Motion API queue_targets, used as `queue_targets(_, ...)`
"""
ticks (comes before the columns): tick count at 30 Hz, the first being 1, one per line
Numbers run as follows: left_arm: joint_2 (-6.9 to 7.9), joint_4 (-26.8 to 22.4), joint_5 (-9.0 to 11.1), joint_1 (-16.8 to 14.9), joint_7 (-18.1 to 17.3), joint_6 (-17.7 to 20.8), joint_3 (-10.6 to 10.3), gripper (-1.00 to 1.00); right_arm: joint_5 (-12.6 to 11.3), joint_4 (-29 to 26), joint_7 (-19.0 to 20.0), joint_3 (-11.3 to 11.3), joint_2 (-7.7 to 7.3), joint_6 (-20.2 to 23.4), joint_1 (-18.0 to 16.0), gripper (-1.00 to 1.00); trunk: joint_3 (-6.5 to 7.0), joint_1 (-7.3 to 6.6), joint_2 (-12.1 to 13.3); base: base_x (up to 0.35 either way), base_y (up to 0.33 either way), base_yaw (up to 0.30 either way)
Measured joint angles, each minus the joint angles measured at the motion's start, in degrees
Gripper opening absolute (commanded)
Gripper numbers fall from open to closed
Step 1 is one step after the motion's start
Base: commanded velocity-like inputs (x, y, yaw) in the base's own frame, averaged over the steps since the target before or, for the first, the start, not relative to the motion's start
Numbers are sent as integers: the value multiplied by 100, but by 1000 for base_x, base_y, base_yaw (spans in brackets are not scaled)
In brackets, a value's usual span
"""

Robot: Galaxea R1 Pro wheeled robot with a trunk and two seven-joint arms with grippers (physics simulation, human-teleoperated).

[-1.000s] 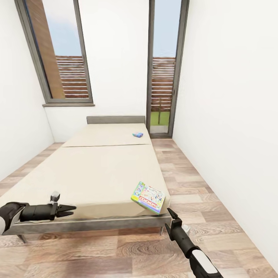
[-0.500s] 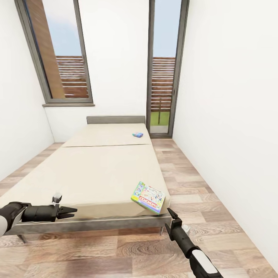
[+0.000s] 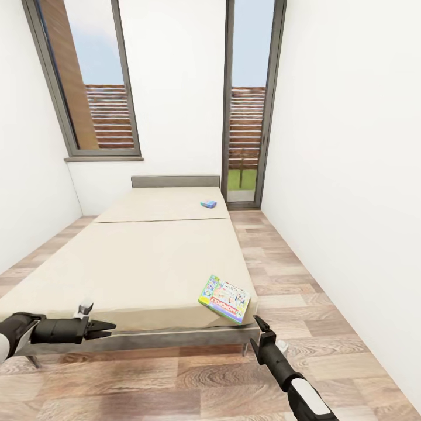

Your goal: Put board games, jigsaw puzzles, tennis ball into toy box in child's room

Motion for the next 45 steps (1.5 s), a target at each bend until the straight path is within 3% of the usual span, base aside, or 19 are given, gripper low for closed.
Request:
queue_targets(10, -21, -11, -8, 114, 0, -1, 8, 100, -6, 18, 0, 8, -148, 0, 0, 100, 0, -2, 0, 61, 0, 0)
queue_targets(45, -17, -28, 34, 131, -1, -1, 90, 100, 2, 29, -55, 36, -148, -12, -1, 100, 0, 0, 0, 39, 0, 0)
